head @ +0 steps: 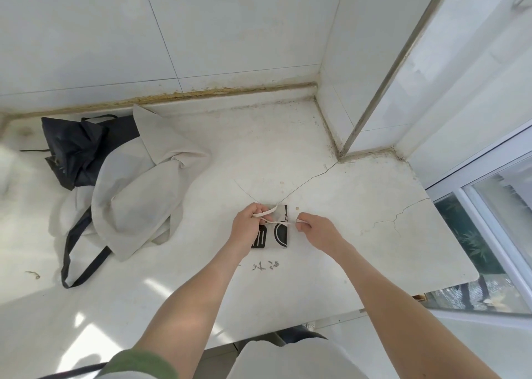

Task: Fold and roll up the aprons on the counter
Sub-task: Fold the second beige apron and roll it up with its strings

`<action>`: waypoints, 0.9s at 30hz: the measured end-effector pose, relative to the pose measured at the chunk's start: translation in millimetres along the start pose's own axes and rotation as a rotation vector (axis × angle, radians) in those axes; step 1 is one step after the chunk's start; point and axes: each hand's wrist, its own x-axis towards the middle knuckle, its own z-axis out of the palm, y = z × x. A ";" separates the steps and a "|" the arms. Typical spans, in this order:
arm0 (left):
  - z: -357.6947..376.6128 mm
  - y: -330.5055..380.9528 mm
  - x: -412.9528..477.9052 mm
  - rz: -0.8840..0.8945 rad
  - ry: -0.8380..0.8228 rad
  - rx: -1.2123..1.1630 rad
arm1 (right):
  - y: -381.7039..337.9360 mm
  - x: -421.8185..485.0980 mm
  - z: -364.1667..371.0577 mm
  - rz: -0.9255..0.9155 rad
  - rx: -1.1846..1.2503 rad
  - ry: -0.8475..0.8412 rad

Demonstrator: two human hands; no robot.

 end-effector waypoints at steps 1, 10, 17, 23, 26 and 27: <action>-0.6 -0.6 -0.3 -0.005 0.000 -0.014 | 0.9 0.0 -0.3 0.001 0.004 0.000; -14.7 9.8 0.9 -0.053 -0.127 -0.089 | 8.4 -0.5 -13.7 0.058 0.084 0.020; -22.2 31.6 -3.5 0.130 -0.025 0.572 | 4.0 3.0 -34.2 -0.009 0.000 -0.089; -21.1 57.1 -17.1 0.089 -0.257 0.144 | -5.7 9.3 -33.3 0.000 -0.045 -0.126; -16.1 63.9 -25.0 0.096 -0.396 0.011 | -13.9 9.2 -33.1 0.022 -0.075 -0.158; -14.0 62.2 -24.2 0.090 -0.424 -0.014 | -16.3 8.4 -33.5 0.048 -0.089 -0.176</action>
